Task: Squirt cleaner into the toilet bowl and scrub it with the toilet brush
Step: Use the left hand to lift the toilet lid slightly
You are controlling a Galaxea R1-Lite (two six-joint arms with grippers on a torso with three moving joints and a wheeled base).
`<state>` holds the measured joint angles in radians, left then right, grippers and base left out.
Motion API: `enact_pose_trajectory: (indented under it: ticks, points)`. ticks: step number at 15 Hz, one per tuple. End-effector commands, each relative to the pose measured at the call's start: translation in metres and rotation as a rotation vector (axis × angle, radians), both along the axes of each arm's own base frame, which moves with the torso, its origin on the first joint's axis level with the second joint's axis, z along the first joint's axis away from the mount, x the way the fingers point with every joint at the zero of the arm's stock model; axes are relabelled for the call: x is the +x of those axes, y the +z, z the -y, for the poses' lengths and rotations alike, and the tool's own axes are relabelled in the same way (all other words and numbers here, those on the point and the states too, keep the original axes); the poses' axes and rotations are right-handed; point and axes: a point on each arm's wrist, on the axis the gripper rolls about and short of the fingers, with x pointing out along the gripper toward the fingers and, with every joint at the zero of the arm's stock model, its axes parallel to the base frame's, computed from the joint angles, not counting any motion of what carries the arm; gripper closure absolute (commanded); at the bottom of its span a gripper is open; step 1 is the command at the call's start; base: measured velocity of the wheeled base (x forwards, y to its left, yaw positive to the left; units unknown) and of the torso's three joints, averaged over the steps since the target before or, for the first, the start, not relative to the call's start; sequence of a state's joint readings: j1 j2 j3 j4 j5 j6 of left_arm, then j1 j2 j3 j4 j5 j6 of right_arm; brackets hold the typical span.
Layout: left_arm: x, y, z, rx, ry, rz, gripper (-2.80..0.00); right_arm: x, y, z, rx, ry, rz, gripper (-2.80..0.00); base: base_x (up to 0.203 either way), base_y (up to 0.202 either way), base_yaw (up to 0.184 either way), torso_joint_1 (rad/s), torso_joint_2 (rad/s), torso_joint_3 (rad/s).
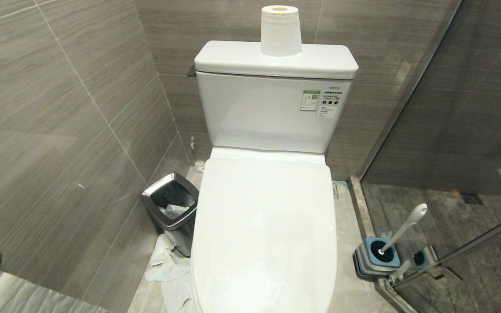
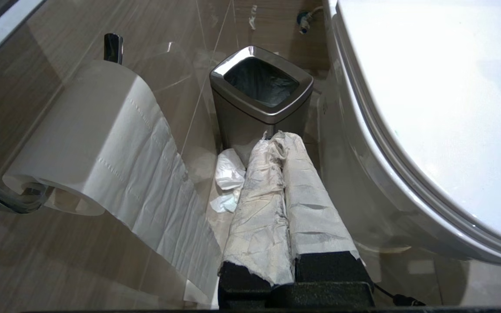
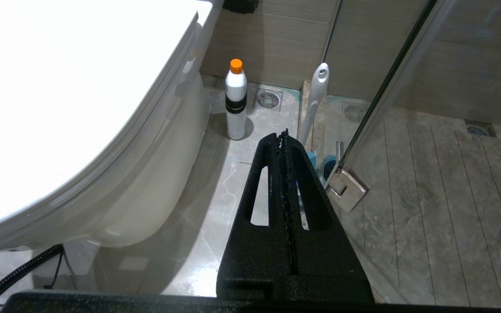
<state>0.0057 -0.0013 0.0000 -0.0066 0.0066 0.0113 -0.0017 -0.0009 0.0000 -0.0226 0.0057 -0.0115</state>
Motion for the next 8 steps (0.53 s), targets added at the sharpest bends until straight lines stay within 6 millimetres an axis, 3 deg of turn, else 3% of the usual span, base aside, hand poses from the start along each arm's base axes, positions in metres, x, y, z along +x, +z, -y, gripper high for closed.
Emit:
enact_pose_trajectory:
  ticks: [1, 8]
  points:
    - [0.0003, -0.0013, 0.0, -0.012, 0.001, -0.005, 0.0, 0.0009, -0.0034, 0.0, -0.001, 0.001, -0.011, 0.0, 0.0, 0.0, 0.0, 0.0, 0.0, 0.0]
    - [0.0003, -0.0013, -0.0001, -0.013, 0.003, -0.005, 0.0, 0.0009, -0.0034, 0.0, -0.001, 0.001, -0.011, 0.0, 0.0, 0.0, 0.0, 0.0, 0.0, 0.0]
